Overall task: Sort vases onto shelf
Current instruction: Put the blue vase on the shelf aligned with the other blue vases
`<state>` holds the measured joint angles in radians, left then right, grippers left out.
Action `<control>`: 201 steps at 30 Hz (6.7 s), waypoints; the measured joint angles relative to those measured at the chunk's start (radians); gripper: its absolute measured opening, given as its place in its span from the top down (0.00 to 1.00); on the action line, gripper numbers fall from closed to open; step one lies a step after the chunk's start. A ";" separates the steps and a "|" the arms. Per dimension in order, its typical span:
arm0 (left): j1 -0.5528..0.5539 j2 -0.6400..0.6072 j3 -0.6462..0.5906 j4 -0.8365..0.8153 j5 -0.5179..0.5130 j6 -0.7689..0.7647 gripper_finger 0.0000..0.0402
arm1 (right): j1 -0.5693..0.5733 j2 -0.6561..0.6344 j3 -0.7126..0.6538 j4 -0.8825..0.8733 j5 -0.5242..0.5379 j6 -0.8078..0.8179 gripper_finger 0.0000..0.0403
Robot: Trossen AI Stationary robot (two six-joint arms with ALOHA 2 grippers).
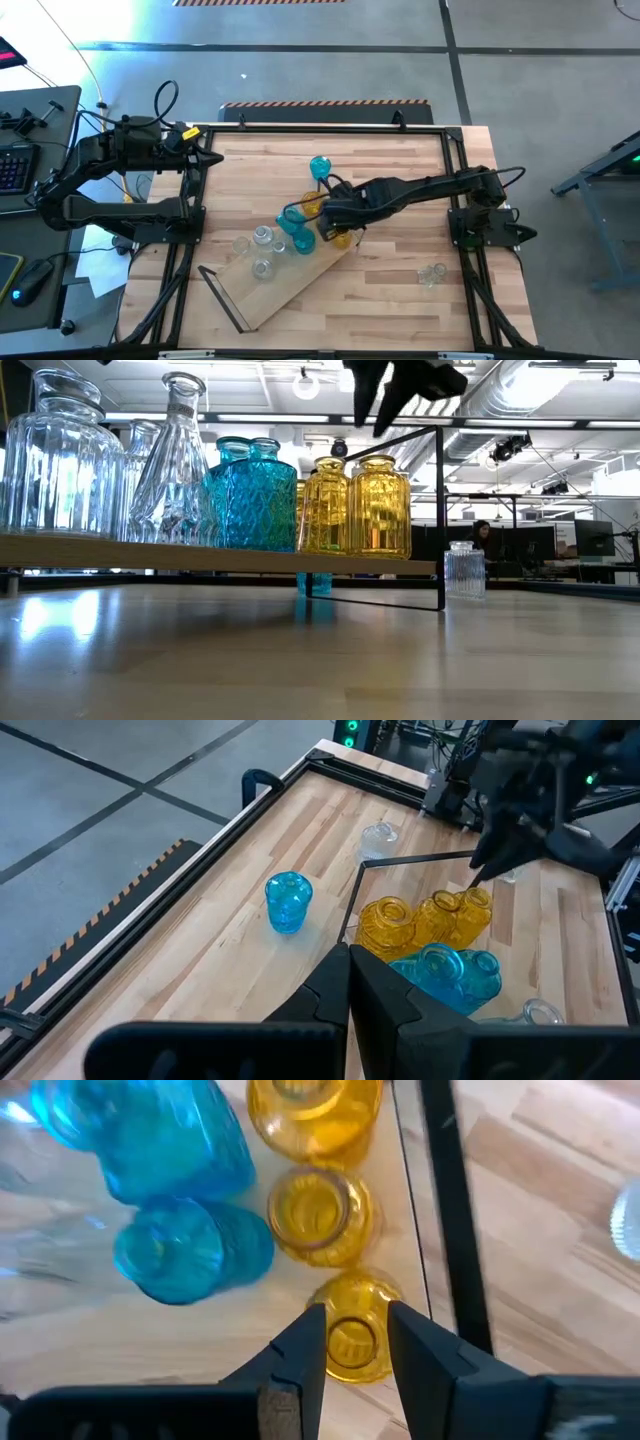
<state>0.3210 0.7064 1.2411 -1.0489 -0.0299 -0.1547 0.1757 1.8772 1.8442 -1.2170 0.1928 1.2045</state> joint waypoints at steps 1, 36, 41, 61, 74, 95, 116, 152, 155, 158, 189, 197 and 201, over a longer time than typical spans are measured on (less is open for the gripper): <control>0.000 0.000 0.000 0.000 0.000 0.001 1.00 | 0.000 -0.009 0.000 0.007 0.013 0.002 0.77; 0.027 0.265 0.000 0.289 0.019 -0.052 1.00 | -0.457 -0.192 0.001 0.329 -0.100 -0.713 0.77; 0.047 0.290 0.000 0.251 0.037 -0.061 1.00 | -0.478 -0.185 0.001 0.317 -0.079 -0.804 0.77; 0.113 0.289 0.000 0.254 0.002 -0.013 1.00 | -0.598 -0.104 0.000 0.310 -0.331 -0.824 0.77; 0.113 0.289 0.000 0.241 0.024 -0.048 1.00 | -0.688 -0.083 0.000 0.249 -0.335 -0.917 0.77; 0.113 0.289 0.000 0.241 0.029 -0.105 1.00 | -0.714 0.180 0.000 0.300 -0.525 -0.981 0.77; 0.112 0.289 0.000 0.238 0.027 -0.105 1.00 | -0.656 0.074 0.000 0.110 -0.361 -1.004 0.77; 0.112 0.289 0.000 0.240 -0.005 -0.105 1.00 | -0.697 0.264 0.000 0.332 -0.571 -1.063 0.77; 0.112 0.289 0.000 0.241 -0.005 -0.105 1.00 | -0.698 0.264 0.000 0.332 -0.594 -1.047 0.77; 0.113 0.289 0.000 0.241 -0.006 -0.105 1.00 | -0.699 0.264 0.000 0.333 -0.596 -1.044 0.77; 0.112 0.289 0.000 0.242 -0.008 -0.106 1.00 | -0.611 0.263 0.000 0.432 -0.479 -0.995 0.77; 0.112 0.289 0.000 0.242 -0.007 -0.106 1.00 | -0.594 0.279 0.002 0.445 -0.447 -0.980 0.77; 0.112 0.289 0.000 0.243 -0.007 -0.106 1.00 | -0.577 0.302 0.003 0.470 -0.464 -0.972 0.77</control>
<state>0.4332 0.9955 1.2407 -0.8063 -0.0372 -0.2607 -0.4010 2.1790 1.8473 -0.7470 -0.2710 0.2324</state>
